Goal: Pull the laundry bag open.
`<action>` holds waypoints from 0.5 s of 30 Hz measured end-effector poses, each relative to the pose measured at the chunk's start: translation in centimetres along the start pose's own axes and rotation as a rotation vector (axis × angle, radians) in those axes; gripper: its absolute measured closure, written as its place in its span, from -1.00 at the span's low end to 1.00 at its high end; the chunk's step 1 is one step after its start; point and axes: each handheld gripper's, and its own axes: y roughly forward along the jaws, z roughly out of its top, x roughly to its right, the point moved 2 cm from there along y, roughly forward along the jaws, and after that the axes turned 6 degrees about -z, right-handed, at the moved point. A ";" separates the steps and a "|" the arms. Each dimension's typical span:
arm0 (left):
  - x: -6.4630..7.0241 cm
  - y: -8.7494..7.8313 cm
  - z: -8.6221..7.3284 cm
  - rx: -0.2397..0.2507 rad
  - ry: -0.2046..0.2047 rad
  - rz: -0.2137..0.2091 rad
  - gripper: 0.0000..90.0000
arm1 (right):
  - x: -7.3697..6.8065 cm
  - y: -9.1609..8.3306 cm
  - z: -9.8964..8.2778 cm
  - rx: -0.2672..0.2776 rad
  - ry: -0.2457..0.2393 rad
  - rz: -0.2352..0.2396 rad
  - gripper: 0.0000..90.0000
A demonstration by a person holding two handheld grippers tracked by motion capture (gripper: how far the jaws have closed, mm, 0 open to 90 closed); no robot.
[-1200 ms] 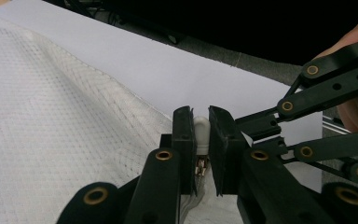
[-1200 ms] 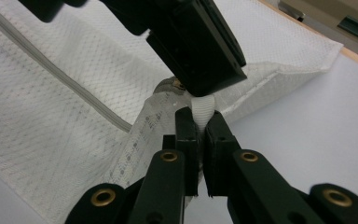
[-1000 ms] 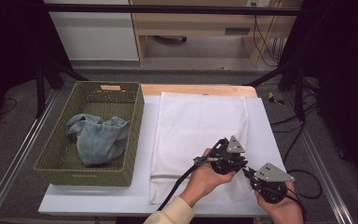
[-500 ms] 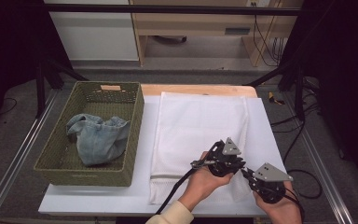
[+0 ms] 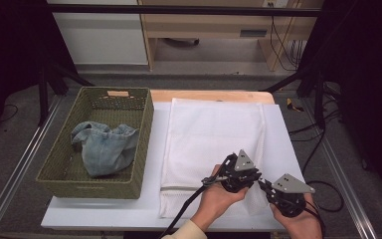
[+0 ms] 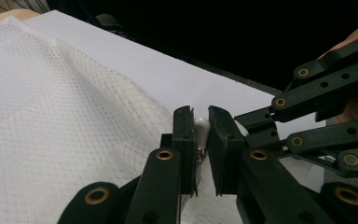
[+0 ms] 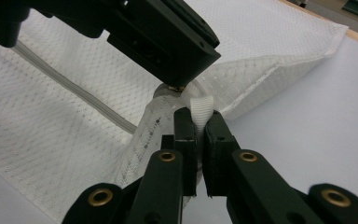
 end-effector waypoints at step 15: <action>0.5 0.2 -1.1 0.047 0.000 0.033 0.82 | 0.1 -0.1 -0.2 -0.035 0.038 -0.013 0.93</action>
